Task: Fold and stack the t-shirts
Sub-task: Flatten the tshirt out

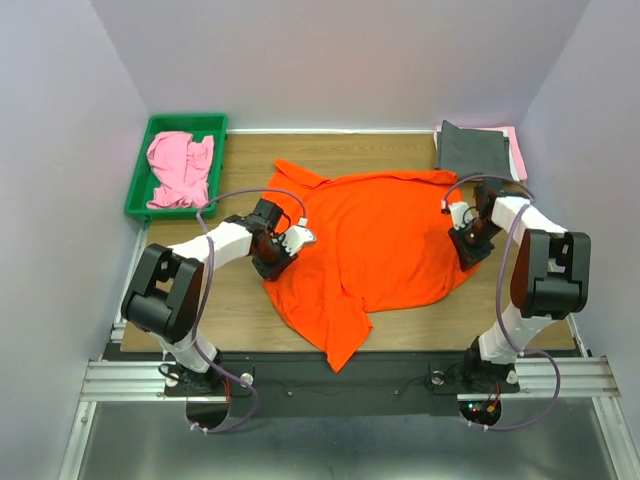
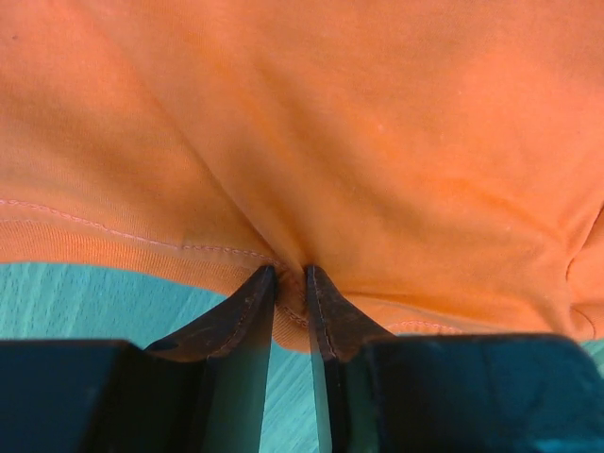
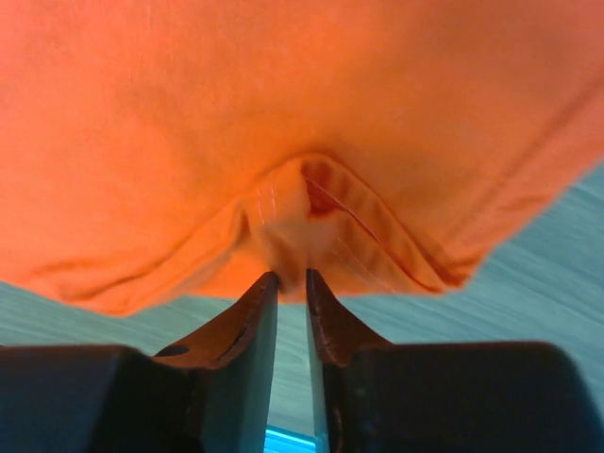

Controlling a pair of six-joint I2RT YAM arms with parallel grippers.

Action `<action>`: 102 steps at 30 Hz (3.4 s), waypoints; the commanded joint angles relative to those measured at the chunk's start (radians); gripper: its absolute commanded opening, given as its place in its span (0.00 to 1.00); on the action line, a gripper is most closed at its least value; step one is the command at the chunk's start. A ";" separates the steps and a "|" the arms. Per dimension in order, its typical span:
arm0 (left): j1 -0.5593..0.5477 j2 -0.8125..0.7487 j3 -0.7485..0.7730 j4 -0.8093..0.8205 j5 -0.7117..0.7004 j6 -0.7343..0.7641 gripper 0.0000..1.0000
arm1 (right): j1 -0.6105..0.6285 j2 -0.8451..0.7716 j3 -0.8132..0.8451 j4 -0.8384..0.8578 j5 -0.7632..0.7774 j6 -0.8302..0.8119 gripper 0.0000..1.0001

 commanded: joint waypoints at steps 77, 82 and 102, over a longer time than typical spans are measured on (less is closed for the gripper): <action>0.066 0.082 -0.044 -0.043 -0.064 0.053 0.32 | -0.013 -0.058 0.190 -0.173 -0.015 0.159 0.00; 0.101 0.065 -0.049 -0.062 -0.069 0.078 0.30 | -0.037 -0.160 0.103 -0.227 0.106 0.072 0.01; 0.167 -0.050 -0.165 -0.161 -0.133 0.230 0.27 | -0.088 -0.283 -0.319 -0.095 0.304 -0.083 0.01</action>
